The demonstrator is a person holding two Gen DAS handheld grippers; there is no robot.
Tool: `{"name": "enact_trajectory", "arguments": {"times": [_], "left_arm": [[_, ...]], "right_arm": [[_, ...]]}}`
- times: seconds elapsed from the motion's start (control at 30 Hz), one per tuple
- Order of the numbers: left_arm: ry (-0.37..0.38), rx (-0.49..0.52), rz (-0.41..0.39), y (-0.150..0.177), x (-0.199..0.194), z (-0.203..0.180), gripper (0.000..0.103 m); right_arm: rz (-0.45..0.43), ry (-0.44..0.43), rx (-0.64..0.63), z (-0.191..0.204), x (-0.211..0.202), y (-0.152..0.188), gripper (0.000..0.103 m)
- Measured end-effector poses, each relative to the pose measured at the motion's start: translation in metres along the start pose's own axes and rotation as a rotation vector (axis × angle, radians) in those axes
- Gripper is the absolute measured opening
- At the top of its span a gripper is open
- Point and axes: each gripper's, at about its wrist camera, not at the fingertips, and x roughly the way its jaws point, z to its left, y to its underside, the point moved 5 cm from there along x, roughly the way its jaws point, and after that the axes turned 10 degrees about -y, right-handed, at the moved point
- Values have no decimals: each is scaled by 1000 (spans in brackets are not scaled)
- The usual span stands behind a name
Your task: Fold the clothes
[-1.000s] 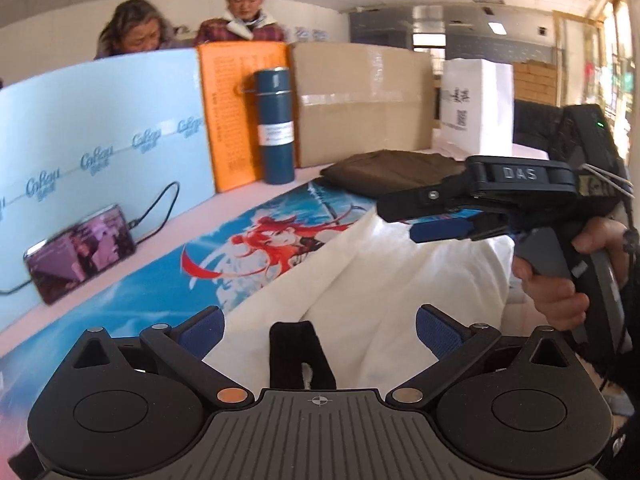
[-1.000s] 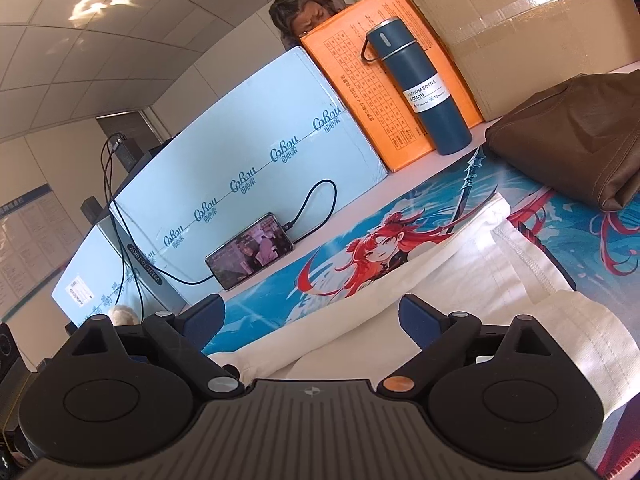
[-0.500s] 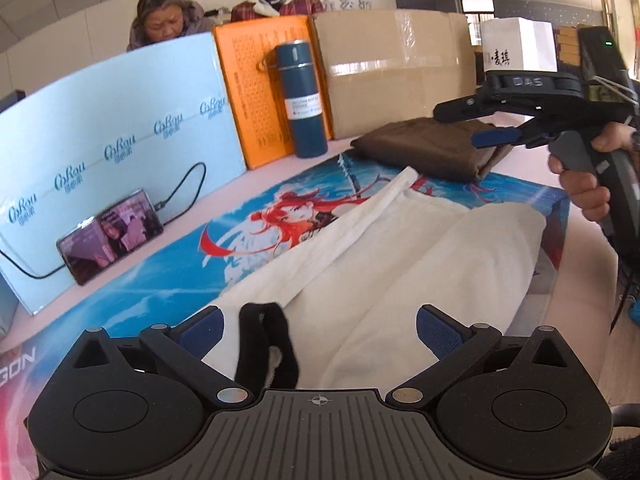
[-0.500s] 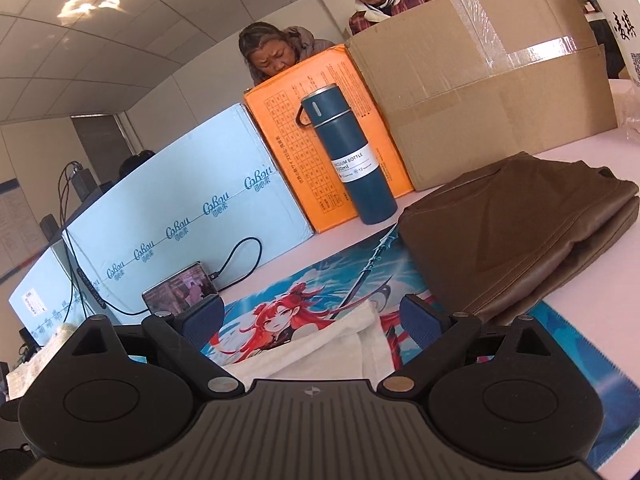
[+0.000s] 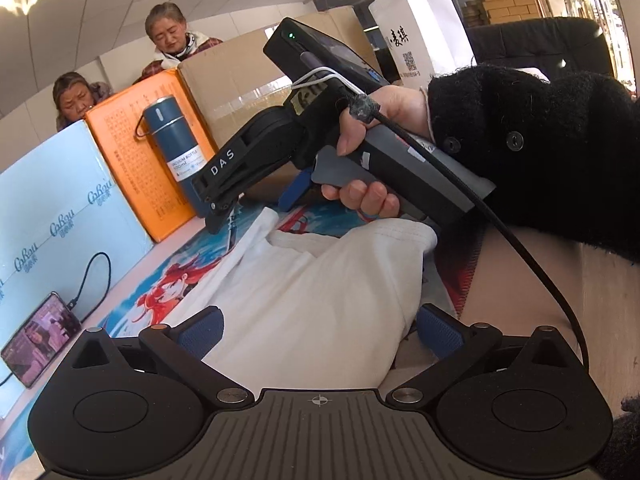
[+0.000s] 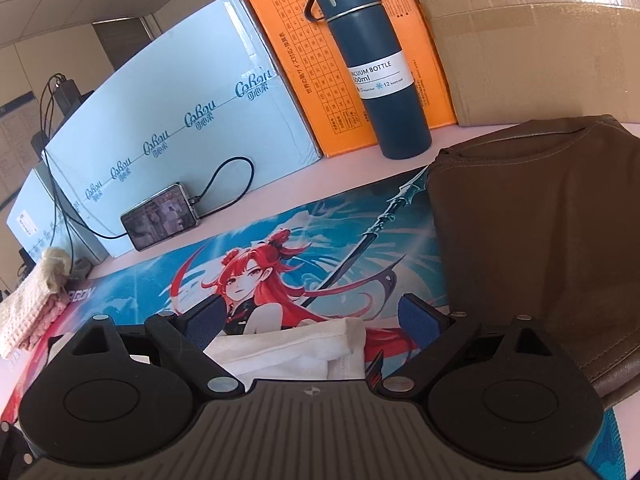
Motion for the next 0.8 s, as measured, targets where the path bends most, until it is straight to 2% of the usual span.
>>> {"name": "enact_trajectory", "arguments": {"times": [0.07,0.17,0.23,0.4,0.43,0.47,0.5,0.53,0.6,0.67,0.73,0.8], "left_arm": [[0,-2,-2,-4,6,-2,103],[4,-10,-3,-9,15,-4,103],[14,-21,-2,-12,20,-4,103],[47,-46,5,-17,28,-6,103],[57,-53,8,-18,29,-7,103],[73,-62,10,-19,32,-6,102],[102,-79,14,-18,34,-5,95],[139,-120,27,-17,36,0,88],[217,-211,56,-15,42,10,31],[225,-283,66,-11,44,22,14],[251,-354,60,-8,42,34,11],[222,-370,13,-8,31,42,10]], "right_arm": [[1,28,-29,-3,3,2,86],[35,102,-134,0,7,9,68],[65,121,-195,2,8,13,66],[112,82,-274,7,6,18,66],[117,72,-284,8,5,19,65],[122,61,-296,11,6,20,60],[129,46,-313,15,6,22,49],[135,33,-330,18,6,23,43],[142,21,-358,25,6,27,31],[144,19,-357,28,6,27,22],[128,26,-348,32,3,25,20],[94,28,-339,39,-2,21,19]]}}
